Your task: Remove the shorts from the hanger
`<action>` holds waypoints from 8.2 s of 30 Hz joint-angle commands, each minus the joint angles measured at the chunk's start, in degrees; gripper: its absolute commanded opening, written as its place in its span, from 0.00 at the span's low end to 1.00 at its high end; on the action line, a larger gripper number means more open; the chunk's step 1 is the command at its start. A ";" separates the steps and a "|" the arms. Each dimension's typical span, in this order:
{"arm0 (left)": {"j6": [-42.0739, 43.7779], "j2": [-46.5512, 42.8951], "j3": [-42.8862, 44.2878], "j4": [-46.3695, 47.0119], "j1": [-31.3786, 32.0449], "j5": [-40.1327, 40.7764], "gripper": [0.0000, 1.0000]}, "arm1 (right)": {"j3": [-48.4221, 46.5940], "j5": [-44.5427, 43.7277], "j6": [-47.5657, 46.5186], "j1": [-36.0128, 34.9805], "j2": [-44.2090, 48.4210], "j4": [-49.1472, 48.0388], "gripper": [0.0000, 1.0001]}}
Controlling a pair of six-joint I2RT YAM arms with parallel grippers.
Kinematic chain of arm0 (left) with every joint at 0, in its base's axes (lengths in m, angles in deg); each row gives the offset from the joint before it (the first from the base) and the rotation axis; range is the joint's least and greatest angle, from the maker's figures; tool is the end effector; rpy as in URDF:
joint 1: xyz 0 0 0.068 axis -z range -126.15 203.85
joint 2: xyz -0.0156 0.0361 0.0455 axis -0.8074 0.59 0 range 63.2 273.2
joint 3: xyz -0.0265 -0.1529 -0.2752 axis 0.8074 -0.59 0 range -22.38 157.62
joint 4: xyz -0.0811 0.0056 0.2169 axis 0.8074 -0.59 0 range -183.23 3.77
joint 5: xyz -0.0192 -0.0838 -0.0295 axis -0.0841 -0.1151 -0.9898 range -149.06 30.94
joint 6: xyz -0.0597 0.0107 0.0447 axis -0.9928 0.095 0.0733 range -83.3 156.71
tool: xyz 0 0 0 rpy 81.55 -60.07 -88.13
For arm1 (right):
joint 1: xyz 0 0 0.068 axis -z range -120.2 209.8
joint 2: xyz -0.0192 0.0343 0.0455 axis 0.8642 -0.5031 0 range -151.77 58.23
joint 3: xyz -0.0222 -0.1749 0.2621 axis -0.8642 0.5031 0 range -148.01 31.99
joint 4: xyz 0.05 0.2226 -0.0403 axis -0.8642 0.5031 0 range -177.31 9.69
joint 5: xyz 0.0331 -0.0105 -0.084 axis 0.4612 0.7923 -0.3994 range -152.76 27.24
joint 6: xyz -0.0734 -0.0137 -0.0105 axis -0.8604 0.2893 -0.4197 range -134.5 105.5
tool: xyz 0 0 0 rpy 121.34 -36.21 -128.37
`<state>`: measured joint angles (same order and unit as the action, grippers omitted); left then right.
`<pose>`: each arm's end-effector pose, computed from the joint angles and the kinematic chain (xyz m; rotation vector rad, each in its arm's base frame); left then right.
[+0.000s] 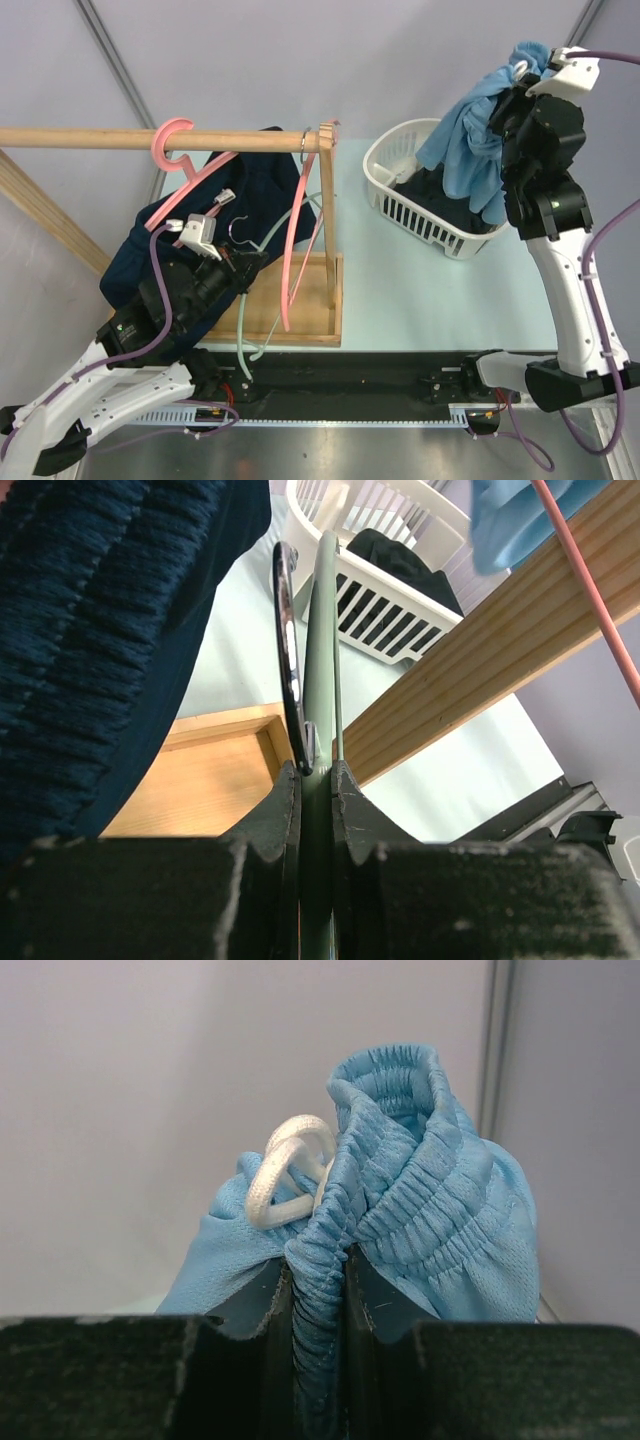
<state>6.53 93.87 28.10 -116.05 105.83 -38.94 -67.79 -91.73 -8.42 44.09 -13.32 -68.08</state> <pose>0.0581 -0.0389 0.3761 0.0766 1.7923 -0.7409 0.2102 0.0270 0.5798 0.2985 1.4021 -0.0446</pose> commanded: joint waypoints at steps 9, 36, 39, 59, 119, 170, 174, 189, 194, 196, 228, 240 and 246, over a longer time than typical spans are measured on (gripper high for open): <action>-2.70 -1.14 3.75 -0.15 0.04 -1.49 0.00 | 7.59 11.90 13.24 9.38 -6.85 14.34 1.00; 2.30 0.43 19.91 -10.34 0.04 -7.02 0.00 | 22.44 14.12 20.19 -8.90 5.19 17.08 1.00; 7.82 3.41 25.62 -12.80 0.04 -6.24 0.00 | 23.23 14.12 20.37 -8.99 5.37 16.99 1.00; 29.73 28.64 62.72 -22.31 0.04 -0.42 0.00 | 25.52 13.68 20.10 -8.91 8.18 18.13 1.00; 28.41 24.69 62.02 -27.29 0.40 9.23 0.73 | 33.34 14.47 22.04 -9.96 10.47 18.04 1.00; 24.11 22.07 59.65 -25.90 -6.55 10.82 0.00 | 34.92 13.94 21.60 -10.84 10.03 18.22 1.00; 22.62 16.10 55.44 -22.74 -6.55 11.35 0.00 | 34.92 14.12 21.60 -10.75 9.85 17.87 1.00; 13.48 -6.06 29.88 -17.64 -6.55 6.78 0.00 | 35.01 14.64 22.21 -11.89 7.48 16.90 1.00; 7.42 -11.85 21.52 -17.29 -6.55 5.11 0.00 | 35.10 15.61 22.39 -12.07 6.95 16.46 1.00; 4.52 -12.48 17.04 -16.32 -6.46 2.92 0.00 | 35.19 16.40 22.65 -12.07 6.60 15.76 1.00; -7.01 21.69 -2.85 20.42 -24.91 -42.27 0.00 | 35.28 49.18 21.69 -17.16 -9.31 -15.88 0.98; -6.30 22.76 -2.14 21.74 -24.92 -47.19 0.00 | 35.28 45.78 20.46 -18.75 -14.84 -16.33 0.78; -5.95 20.13 -3.10 20.25 -24.92 -47.28 0.00 | 35.28 40.49 20.54 -19.98 -14.94 -13.86 0.63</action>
<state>-0.11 117.28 22.53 -100.78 81.07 -82.02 -32.19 -46.46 12.90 24.99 -28.45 -82.53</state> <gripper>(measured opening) 0.042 0.685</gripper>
